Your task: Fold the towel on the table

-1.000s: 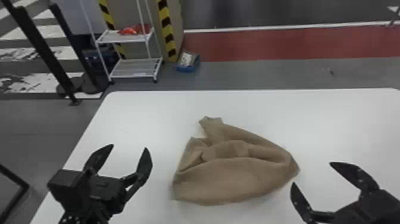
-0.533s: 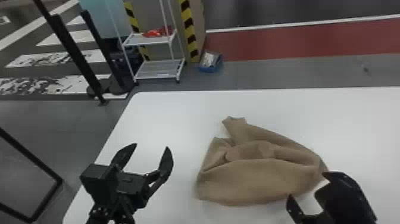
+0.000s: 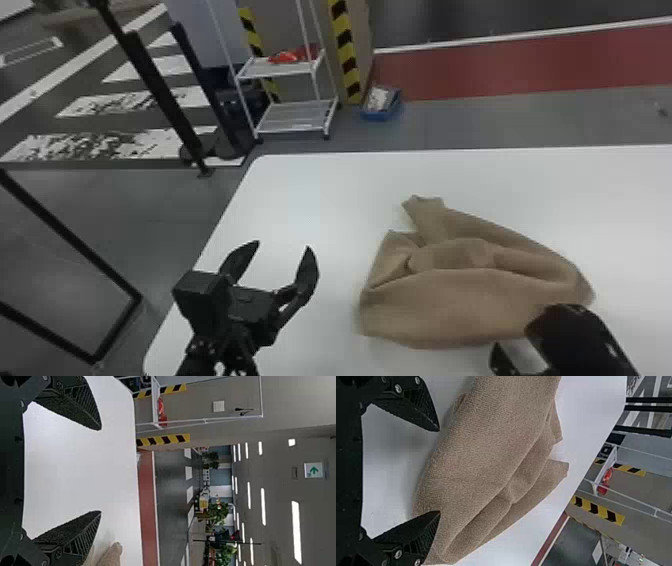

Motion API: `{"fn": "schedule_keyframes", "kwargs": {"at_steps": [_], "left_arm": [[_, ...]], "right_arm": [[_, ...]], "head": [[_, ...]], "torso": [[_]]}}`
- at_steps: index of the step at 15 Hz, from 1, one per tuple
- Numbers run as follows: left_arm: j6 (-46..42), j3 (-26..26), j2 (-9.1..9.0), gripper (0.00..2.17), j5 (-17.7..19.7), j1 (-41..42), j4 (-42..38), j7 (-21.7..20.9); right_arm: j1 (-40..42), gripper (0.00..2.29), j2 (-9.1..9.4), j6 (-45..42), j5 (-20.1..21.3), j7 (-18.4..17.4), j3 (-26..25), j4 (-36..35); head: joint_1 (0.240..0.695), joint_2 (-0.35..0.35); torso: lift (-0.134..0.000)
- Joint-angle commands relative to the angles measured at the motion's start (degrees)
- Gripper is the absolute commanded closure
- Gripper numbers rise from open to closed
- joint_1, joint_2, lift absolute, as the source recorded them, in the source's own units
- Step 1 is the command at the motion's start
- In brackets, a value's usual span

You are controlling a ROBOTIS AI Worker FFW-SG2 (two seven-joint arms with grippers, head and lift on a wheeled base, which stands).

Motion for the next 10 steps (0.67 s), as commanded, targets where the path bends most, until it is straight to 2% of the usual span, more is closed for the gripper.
{"fn": "schedule_keyframes", "kwargs": {"at_steps": [1,4,6,7,8,9,10], "left_arm": [[0.00,-0.09,-0.15,0.15,0.08,0.19,-0.16,0.00],[0.00,-0.09,-0.15,0.15,0.08,0.37,-0.07,0.00],[0.00,0.09,-0.15,0.15,0.26,0.37,0.02,0.00],[0.00,0.18,-0.15,0.15,0.26,0.19,0.11,0.09],[0.00,0.18,-0.15,0.15,0.26,0.02,0.37,0.00],[0.00,0.18,-0.15,0.15,0.35,-0.07,0.55,0.00],[0.00,0.27,-0.15,0.15,0.35,-0.25,0.81,0.00]], "right_arm": [[-1.36,0.34,0.14,0.06,-0.41,-0.11,0.40,1.10],[-3.30,0.73,0.14,-0.12,-0.06,-1.16,1.02,3.12],[-4.09,1.40,0.14,-0.12,-0.15,-1.34,1.19,3.91],[-4.00,1.87,0.14,-0.12,-0.68,-1.95,1.10,3.83],[-3.56,2.25,0.14,-1.00,-0.94,-4.15,1.02,3.65],[-2.50,2.26,0.14,-3.81,-1.38,-5.64,0.40,2.86],[-1.71,2.26,0.14,-5.22,-4.37,-5.73,-1.44,1.28]], "head": [[0.695,0.323],[0.695,0.324],[0.695,0.325],[0.695,0.326],[0.695,0.327],[0.695,0.326],[0.695,0.321]], "torso": [[-0.125],[-0.125],[-0.125],[-0.125],[-0.125],[-0.125],[-0.125]]}}
